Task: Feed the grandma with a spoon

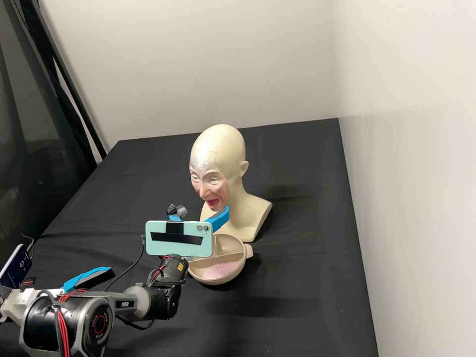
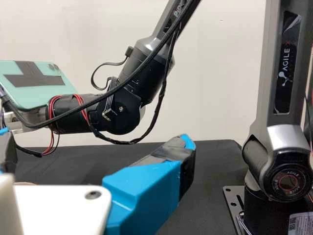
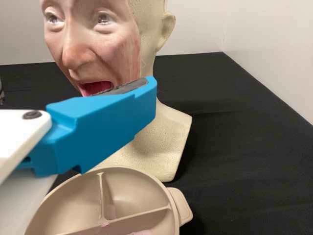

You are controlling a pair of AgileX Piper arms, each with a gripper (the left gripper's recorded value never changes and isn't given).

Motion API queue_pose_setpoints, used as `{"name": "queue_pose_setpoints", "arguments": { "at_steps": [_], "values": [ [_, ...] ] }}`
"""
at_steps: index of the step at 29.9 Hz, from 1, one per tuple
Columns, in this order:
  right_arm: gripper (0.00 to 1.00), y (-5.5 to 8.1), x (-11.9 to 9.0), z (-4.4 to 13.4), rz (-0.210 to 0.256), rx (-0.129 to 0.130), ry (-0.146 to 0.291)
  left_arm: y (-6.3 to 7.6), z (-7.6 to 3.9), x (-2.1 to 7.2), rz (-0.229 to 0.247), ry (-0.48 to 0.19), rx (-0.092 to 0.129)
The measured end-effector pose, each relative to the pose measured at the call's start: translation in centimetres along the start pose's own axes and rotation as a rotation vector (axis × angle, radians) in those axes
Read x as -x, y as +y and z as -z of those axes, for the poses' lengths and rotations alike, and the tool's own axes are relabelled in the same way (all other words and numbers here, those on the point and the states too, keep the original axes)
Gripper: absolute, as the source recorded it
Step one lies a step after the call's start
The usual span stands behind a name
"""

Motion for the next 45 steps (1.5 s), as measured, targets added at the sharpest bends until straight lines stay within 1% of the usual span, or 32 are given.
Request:
{"name": "queue_pose_setpoints", "arguments": {
  "at_steps": [11, 13, 15, 18, 21, 25, 28, 34, 35, 36, 37, 38, 40, 45],
  "values": [
    [1.0, 0.0, 0.0, 0.0, 0.0, 0.0, 0.0, 0.0, 0.0, 0.0, 0.0, -0.001, -0.001],
    [1.0, 0.0, 0.0, 0.0, 0.0, 0.0, 0.0, 0.0, 0.2, 0.0, -0.001, 0.006, 0.001],
    [1.0, 0.0, 0.0, 0.0, 0.0, 0.0, 0.0, 0.1, 0.5, 0.01, -0.003, 0.014, 0.007],
    [1.0, 0.0, 0.0, 0.0, 0.0, 0.0, 0.0, 0.0, 1.5, 0.21, 0.0, 0.045, 0.026],
    [1.0, 0.0, 0.0, 0.0, 0.0, 0.0, 0.0, -0.5, 2.3, 0.57, 0.022, 0.073, 0.042],
    [1.0, 0.0, 0.0, 0.0, 0.0, 0.0, 0.0, -1.8, 3.3, 1.26, 0.068, 0.114, 0.051],
    [1.0, 0.0, 0.0, 0.0, 0.0, 0.0, 0.0, -2.4, 4.2, 1.55, 0.091, 0.145, 0.053],
    [1.0, 0.0, 0.0, 0.0, 0.0, 0.0, 0.0, -3.0, 5.9, 1.66, 0.111, 0.206, 0.06],
    [1.0, 0.0, 0.0, 0.0, 0.0, 0.0, 0.0, -3.1, 6.2, 1.69, 0.113, 0.217, 0.067],
    [1.0, 0.0, 0.0, 0.0, 0.0, 0.0, 0.0, -3.2, 6.6, 1.74, 0.115, 0.231, 0.079],
    [1.0, 0.0, 0.0, 0.0, 0.0, 0.0, 0.0, -3.3, 7.2, 1.81, 0.119, 0.249, 0.084],
    [1.0, 0.0, 0.0, 0.0, 0.0, 0.0, 0.0, -3.5, 7.4, 1.83, 0.124, 0.259, 0.086],
    [1.0, 0.0, 0.0, 0.0, 0.0, 0.0, 0.0, -3.8, 8.5, 2.01, 0.133, 0.295, 0.091],
    [1.0, 0.0, 0.0, 0.0, 0.0, 0.0, 0.0, -4.2, 10.2, 2.36, 0.144, 0.355, 0.101]
  ]
}}
